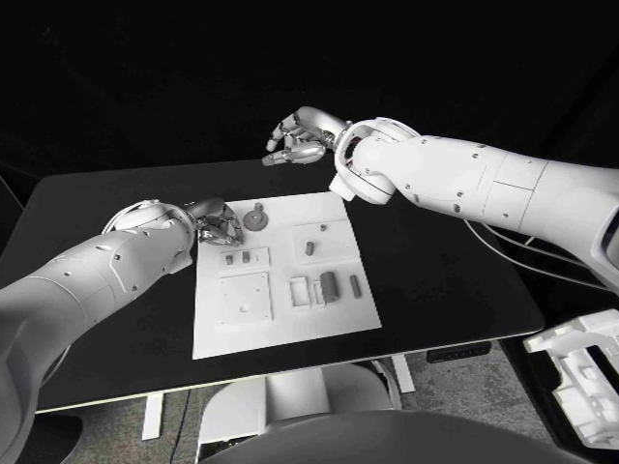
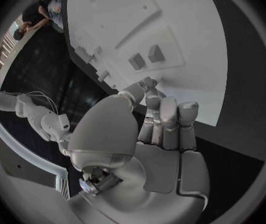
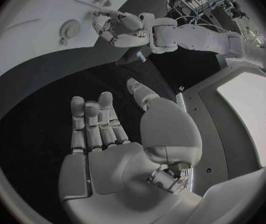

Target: Assemble the parts on the task board

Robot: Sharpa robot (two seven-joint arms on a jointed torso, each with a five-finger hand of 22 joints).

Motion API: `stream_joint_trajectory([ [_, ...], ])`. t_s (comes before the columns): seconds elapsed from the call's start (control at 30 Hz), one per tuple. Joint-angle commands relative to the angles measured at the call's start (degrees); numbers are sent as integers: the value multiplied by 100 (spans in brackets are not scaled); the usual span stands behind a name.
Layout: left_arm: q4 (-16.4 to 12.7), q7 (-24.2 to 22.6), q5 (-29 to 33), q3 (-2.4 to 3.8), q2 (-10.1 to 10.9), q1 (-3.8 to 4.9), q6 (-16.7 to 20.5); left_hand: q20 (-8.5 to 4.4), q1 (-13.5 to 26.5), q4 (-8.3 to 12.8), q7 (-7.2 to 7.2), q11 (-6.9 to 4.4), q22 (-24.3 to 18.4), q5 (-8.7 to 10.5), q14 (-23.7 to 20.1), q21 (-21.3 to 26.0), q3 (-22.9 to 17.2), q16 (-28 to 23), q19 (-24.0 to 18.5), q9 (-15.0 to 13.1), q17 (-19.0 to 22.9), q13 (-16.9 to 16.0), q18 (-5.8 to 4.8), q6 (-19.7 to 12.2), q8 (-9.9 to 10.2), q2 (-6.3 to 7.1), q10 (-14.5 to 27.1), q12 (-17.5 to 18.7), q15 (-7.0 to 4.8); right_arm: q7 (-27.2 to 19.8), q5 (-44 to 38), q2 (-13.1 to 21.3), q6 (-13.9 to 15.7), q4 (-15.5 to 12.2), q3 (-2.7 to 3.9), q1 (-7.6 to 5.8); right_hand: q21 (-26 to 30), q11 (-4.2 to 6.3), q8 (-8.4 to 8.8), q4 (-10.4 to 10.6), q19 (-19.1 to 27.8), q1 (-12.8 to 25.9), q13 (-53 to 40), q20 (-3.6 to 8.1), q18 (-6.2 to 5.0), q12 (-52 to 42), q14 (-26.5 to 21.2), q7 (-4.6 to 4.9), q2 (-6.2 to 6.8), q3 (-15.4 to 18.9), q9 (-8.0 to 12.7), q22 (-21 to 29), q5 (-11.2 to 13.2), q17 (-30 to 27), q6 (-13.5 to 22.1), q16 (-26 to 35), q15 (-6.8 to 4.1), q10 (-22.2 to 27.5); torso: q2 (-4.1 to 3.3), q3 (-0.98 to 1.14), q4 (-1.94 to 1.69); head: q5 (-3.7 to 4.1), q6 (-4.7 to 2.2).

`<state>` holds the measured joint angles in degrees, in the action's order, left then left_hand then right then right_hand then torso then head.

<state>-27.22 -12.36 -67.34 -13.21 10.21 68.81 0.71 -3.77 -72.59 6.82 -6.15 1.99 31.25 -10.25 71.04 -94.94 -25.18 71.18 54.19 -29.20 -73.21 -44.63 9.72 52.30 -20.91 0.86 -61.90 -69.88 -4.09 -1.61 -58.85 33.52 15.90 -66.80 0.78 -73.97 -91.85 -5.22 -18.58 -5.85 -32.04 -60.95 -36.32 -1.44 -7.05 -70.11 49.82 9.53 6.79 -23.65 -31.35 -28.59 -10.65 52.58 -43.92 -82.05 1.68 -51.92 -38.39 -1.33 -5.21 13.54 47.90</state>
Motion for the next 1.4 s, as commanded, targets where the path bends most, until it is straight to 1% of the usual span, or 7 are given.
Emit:
stream_joint_trajectory([
  [0.03, 21, -44, 48, 2, -19, -15, -55, -46, 14, 1, -172, -29, 9, -36, -48, -332, -43, 11, -7, -10, 6, 9, 155, 205, -19, -59, 17, 5, -9, -18, -26, -6, -6, -15, 4, -5, -9, 2, -13, -9, -18, 21, 8, 10, 32, -25, 36, 14, 31, 28, -8, 10, 14, -5, -8, -25, -19, -26, -7, 3, 11, 14, 8],
  [0.07, 29, -44, 49, 2, -26, -18, -54, -46, 14, 0, -172, -29, 9, -36, -48, -332, -43, 11, -8, -9, 6, 9, 155, 205, -18, -60, 17, 5, -9, -17, -26, -6, -6, -17, 4, -8, -9, 2, -13, -9, -18, 21, 8, 10, 32, -25, 36, 14, 31, 28, -8, 10, 14, -5, -8, -25, -19, -26, -4, 2, 2, 21, 12],
  [0.23, 55, -38, 50, 2, -45, -19, -59, -45, 13, 0, -173, -29, 9, -36, -48, -332, -45, 11, -8, -9, 6, 10, 155, 205, -18, -60, 17, 5, -9, -16, -26, -14, -6, -18, 5, -14, -9, 2, -13, -9, -18, 21, 8, 10, 32, -25, 36, 14, 31, 28, -8, 10, 14, -5, -8, -25, -19, -26, 2, 1, -9, 35, 23],
  [0.47, 88, -22, 52, 1, -52, -20, -70, -45, 13, -1, -174, -29, 9, -36, -49, -333, -47, 11, -8, -9, 7, 10, 155, 205, -17, -60, 17, 5, -8, -15, -26, -9, -6, -19, 5, -17, -9, 2, -13, -9, -18, 21, 8, 10, 32, -25, 36, 14, 31, 28, -8, 10, 14, -5, -8, -25, -19, -26, 7, 0, -10, 42, 22],
  [0.77, 153, -5, 63, 3, -78, -32, 56, -45, 12, -2, -175, -29, 9, -36, -50, -333, -50, 11, -9, -9, 8, 11, 154, 204, -15, -60, 17, 6, -8, -17, -26, -19, -6, -20, 5, -17, -9, 2, -13, -9, -18, 21, 8, 10, 32, -25, 36, 14, 32, 28, -8, 10, 14, -5, -8, -25, -19, -26, 7, -9, -7, 46, 22],
  [1.23, 172, -18, 84, 3, -106, -32, 43, -45, 10, -3, -175, -29, 9, -36, -50, -333, -54, 11, -10, -8, 9, 12, 154, 203, -13, -61, 17, 6, -8, -15, -26, -37, -6, -5, 6, -21, -9, 2, -13, -9, -18, 21, 8, 10, 32, -25, 36, 14, 32, 29, -7, 10, 14, -6, -8, -25, -20, -26, 9, -7, -12, 50, 31],
  [1.4, 185, -20, 87, 3, -108, -29, 41, -44, 9, -3, -175, -29, 9, -36, -50, -333, -57, 11, -10, -8, 9, 13, 154, 203, -12, -62, 17, 6, -8, -17, -26, -48, -5, 0, 6, -21, -9, 2, -13, -9, -18, 21, 8, 10, 32, -25, 36, 14, 32, 29, -7, 10, 14, -6, -8, -25, -20, -26, 11, -6, -12, 51, 24],
])
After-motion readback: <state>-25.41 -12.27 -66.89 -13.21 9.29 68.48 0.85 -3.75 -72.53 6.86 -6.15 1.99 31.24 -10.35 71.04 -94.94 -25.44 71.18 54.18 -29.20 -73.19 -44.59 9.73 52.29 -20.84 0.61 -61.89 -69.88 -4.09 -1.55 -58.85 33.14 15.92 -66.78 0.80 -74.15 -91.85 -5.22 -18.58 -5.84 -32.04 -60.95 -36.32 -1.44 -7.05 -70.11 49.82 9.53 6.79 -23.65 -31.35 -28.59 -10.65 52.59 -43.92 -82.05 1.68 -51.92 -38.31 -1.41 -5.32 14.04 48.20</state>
